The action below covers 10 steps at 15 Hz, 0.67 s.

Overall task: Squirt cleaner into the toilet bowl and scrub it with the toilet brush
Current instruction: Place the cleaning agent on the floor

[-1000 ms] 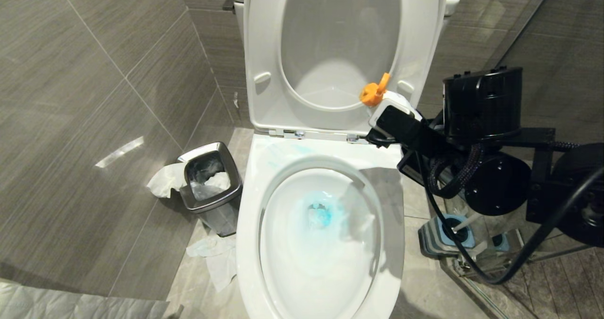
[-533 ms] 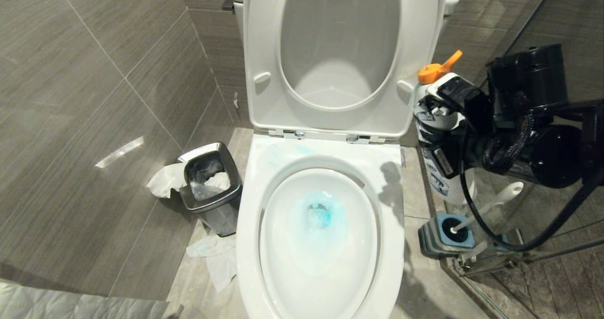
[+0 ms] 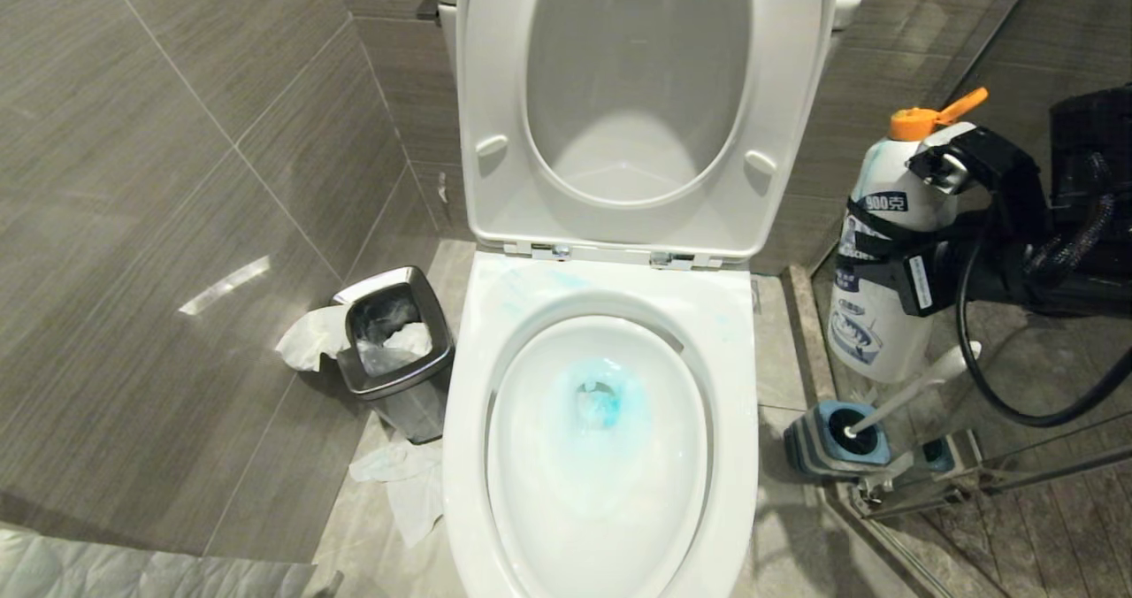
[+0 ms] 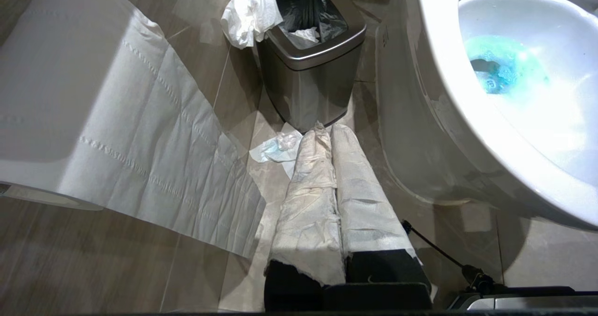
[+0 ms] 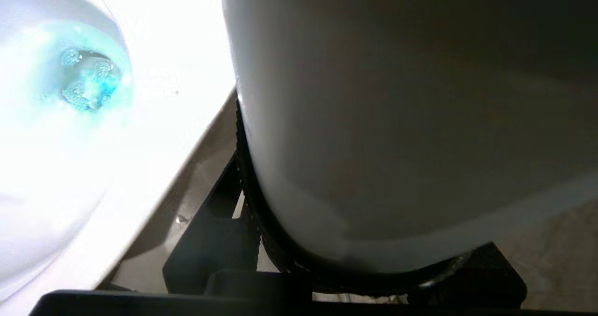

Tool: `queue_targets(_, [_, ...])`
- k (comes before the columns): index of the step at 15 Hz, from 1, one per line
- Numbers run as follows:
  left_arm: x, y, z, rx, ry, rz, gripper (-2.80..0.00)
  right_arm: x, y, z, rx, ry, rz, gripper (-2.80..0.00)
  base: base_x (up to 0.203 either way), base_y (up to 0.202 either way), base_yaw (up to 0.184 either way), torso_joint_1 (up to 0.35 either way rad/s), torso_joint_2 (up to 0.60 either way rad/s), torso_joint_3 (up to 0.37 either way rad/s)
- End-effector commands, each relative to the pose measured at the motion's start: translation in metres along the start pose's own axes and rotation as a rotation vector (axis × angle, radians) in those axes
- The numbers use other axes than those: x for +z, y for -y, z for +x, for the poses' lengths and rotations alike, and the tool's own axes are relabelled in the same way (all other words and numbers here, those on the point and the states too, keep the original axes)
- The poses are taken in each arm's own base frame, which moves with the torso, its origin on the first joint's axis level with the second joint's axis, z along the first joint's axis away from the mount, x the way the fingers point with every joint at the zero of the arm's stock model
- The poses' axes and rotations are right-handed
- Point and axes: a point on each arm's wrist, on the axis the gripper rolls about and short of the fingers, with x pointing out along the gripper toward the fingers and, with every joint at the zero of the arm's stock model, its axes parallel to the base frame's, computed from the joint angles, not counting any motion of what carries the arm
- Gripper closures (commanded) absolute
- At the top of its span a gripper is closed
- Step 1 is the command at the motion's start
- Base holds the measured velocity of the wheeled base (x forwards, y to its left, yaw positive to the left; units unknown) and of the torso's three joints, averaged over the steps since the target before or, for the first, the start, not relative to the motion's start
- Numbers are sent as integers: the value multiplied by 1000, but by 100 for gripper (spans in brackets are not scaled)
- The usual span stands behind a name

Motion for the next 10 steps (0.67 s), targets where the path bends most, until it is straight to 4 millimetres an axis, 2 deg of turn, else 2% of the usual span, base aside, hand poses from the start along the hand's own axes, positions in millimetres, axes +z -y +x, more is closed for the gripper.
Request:
queue_targets(1, [0,0,0,0,-2,1,0,-17,13,20,-11,46,26,0,0,0,0,0,0,0])
queue_targets(3, [0,0,0,0,-2,1,0,-28,19,46,-21,121,35,0,0,0,0,0,0,0])
queue_targets(6, [0,0,0,0,-2,3,0,-50,26,89,-42,124,47,0,0,0,0,0,0,0])
queue_targets(10, [0,0,0,0,-2,5,0,-74,23,135,-60,152,47,0,0,0,0,0,0,0])
